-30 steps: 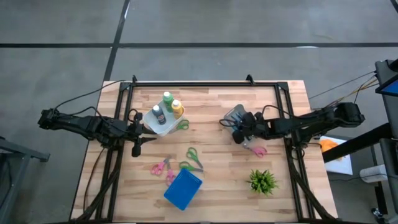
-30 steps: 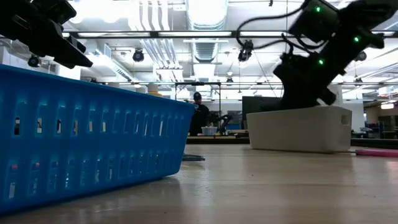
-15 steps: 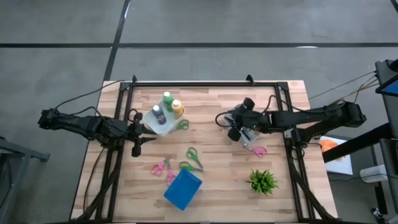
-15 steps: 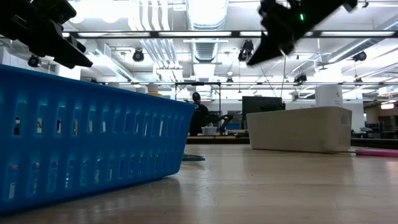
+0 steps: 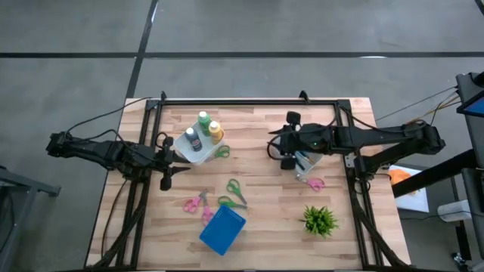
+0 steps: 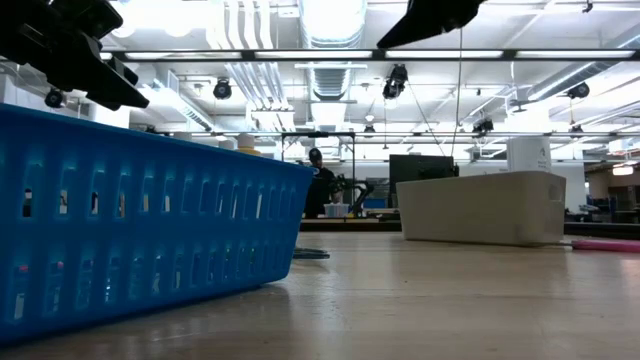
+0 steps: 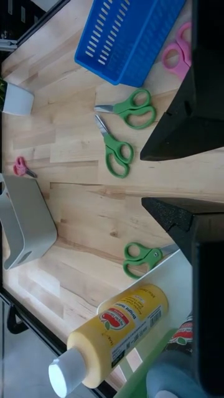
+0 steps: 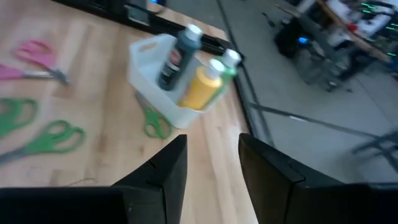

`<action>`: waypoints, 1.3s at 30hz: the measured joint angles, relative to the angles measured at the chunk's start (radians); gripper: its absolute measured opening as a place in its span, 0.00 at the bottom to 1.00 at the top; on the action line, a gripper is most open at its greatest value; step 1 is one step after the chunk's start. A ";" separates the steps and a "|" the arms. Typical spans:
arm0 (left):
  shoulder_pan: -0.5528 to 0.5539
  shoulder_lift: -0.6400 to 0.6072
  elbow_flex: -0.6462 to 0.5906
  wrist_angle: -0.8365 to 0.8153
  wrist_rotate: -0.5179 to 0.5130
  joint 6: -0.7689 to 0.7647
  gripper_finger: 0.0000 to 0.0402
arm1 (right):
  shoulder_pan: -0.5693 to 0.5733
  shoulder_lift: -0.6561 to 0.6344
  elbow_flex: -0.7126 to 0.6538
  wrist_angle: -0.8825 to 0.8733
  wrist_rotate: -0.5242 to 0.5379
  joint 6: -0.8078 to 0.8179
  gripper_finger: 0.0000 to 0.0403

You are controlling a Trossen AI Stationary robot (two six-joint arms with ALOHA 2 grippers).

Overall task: Pick & Place Paint Supplies
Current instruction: Put the pink scissors into the blue bin

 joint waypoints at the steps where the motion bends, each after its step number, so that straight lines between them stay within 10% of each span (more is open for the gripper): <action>1: 0.000 0.000 0.000 0.000 0.000 0.000 0.27 | -0.001 0.000 0.001 0.002 -0.031 0.004 0.35; 39: 0.000 0.000 0.000 0.000 0.000 0.000 0.27 | -0.001 0.058 -0.018 0.008 -0.110 0.166 0.35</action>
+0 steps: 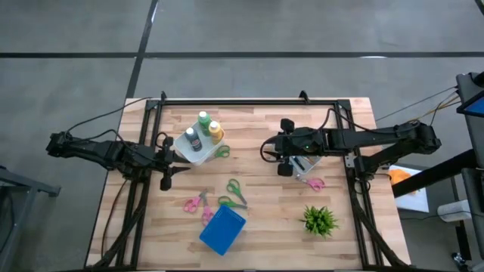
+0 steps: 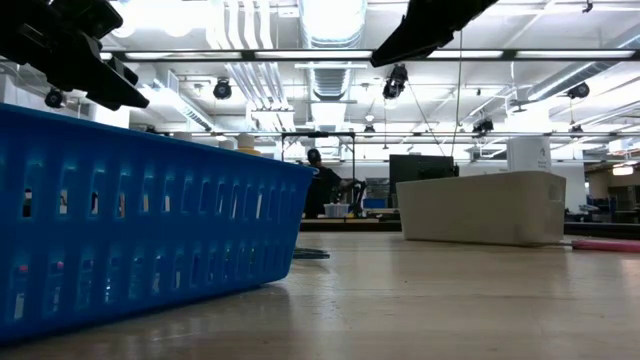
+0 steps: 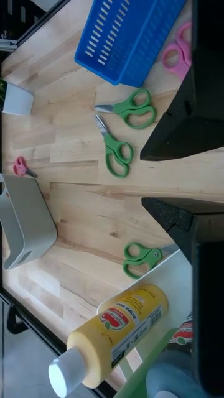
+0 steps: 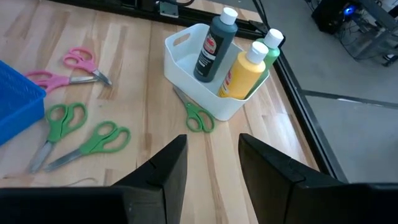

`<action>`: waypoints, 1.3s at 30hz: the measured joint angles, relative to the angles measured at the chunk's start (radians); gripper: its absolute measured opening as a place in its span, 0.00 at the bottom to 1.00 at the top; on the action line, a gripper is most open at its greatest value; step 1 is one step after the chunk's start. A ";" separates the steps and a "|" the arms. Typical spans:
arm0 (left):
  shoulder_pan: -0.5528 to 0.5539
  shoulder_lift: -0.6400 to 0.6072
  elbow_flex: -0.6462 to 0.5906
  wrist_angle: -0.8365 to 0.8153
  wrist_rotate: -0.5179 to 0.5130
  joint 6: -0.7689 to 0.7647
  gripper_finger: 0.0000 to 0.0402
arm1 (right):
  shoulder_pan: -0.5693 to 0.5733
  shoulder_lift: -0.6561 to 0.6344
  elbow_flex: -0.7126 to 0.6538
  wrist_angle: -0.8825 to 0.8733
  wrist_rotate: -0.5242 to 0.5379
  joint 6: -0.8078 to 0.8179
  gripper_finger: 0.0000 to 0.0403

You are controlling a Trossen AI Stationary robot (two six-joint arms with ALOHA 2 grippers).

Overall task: Pick & Place Paint Supplies
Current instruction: Put the pink scissors into the blue bin

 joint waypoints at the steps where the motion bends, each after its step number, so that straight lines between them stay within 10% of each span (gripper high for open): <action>1: 0.000 0.000 0.000 0.000 0.000 0.000 0.27 | 0.000 0.000 0.000 0.000 0.000 0.000 0.35; 13: 0.000 0.000 0.000 0.022 0.000 0.009 0.27 | 0.000 0.000 0.000 0.000 0.001 0.000 0.35; 22: 0.001 0.001 0.006 0.267 0.010 -0.457 0.27 | 0.000 0.000 0.000 0.001 0.002 0.000 0.35; 31: -0.016 0.127 0.143 -0.145 0.029 -0.898 0.27 | 0.000 0.001 0.000 0.001 0.002 0.000 0.35; 39: -0.105 0.397 0.144 -0.157 0.130 -1.109 0.27 | 0.000 0.001 0.000 0.000 0.002 0.000 0.35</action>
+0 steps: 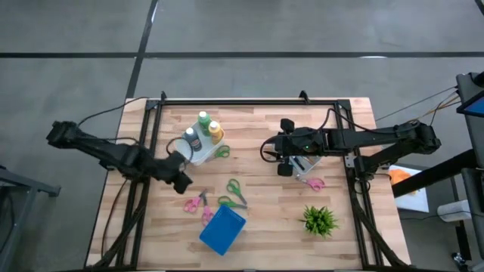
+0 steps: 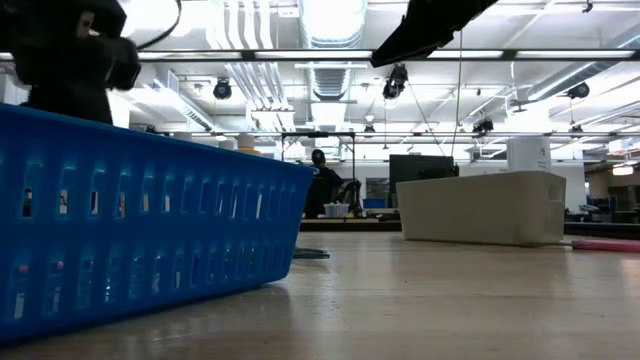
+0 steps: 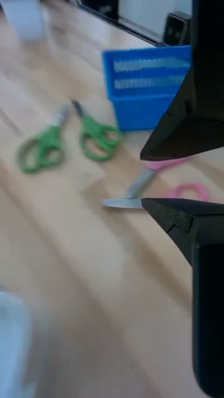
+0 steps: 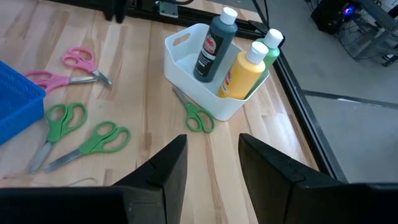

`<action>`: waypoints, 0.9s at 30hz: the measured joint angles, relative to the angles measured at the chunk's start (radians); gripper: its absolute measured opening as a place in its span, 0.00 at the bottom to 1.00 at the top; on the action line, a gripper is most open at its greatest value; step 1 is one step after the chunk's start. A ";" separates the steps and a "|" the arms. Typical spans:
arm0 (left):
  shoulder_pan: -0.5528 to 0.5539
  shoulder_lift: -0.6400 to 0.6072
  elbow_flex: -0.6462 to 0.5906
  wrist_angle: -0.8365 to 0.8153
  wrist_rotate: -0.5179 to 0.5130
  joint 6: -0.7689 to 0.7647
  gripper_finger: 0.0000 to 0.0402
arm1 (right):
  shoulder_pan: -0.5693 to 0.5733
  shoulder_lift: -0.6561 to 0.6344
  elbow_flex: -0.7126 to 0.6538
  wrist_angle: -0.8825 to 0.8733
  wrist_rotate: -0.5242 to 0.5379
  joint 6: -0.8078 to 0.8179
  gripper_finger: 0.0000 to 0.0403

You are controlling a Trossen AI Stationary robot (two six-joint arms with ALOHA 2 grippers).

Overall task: Pick & Place Paint Supplies
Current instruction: Put the pink scissors into the blue bin

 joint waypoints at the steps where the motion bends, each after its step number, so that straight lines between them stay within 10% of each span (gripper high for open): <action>1: -0.011 0.024 0.004 -0.001 0.020 -0.028 0.27 | 0.000 0.000 0.000 0.000 0.000 0.000 0.35; 15: -0.169 0.298 0.192 -0.195 0.056 -0.304 0.27 | 0.000 0.000 0.000 0.000 -0.002 0.000 0.35; 27: -0.187 0.528 0.184 -0.185 0.102 -0.251 0.27 | 0.000 0.000 0.000 0.000 -0.001 0.000 0.35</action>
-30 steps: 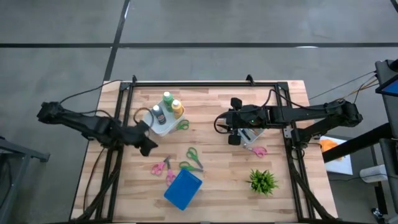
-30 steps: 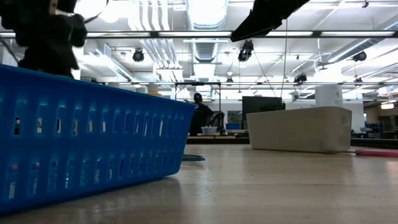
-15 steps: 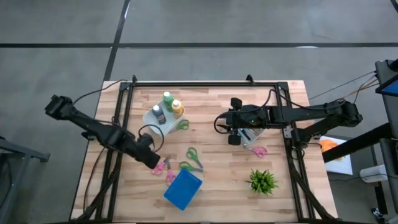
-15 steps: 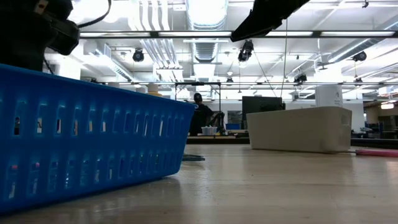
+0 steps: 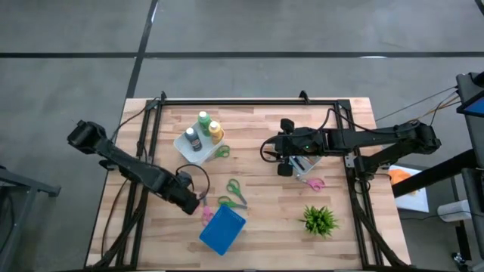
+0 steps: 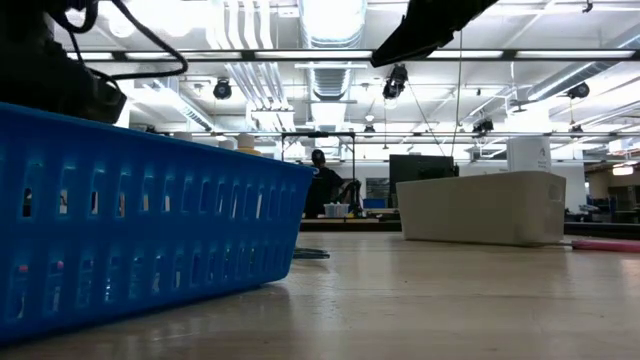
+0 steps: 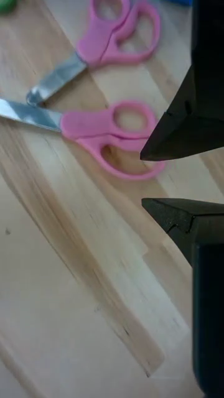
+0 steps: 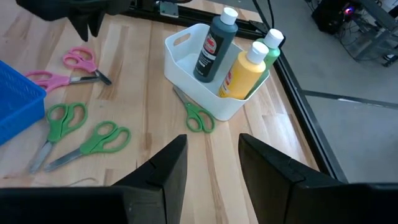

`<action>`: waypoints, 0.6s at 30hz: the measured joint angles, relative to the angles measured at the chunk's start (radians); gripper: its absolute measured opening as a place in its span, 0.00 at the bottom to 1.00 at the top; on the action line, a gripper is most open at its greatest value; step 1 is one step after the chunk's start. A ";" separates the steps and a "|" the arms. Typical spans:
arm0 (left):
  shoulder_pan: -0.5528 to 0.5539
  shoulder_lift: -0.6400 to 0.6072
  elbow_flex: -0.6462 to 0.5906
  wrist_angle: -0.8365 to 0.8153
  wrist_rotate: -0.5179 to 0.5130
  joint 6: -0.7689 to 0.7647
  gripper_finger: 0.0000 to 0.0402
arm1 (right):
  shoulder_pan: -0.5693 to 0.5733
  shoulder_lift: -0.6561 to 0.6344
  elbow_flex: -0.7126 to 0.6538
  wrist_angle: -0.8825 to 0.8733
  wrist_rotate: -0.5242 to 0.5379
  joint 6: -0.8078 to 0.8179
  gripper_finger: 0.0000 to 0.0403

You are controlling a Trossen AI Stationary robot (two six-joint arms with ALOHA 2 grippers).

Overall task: Pick & Place Paint Supplies
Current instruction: Put the pink scissors into the blue bin

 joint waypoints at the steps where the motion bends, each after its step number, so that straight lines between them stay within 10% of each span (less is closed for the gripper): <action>1: 0.000 0.009 0.000 0.004 0.000 0.000 0.27 | 0.000 0.000 0.000 0.000 0.000 0.000 0.35; 18: -0.002 0.151 -0.002 0.065 0.001 -0.004 0.27 | 0.000 0.000 0.000 0.000 0.000 0.000 0.35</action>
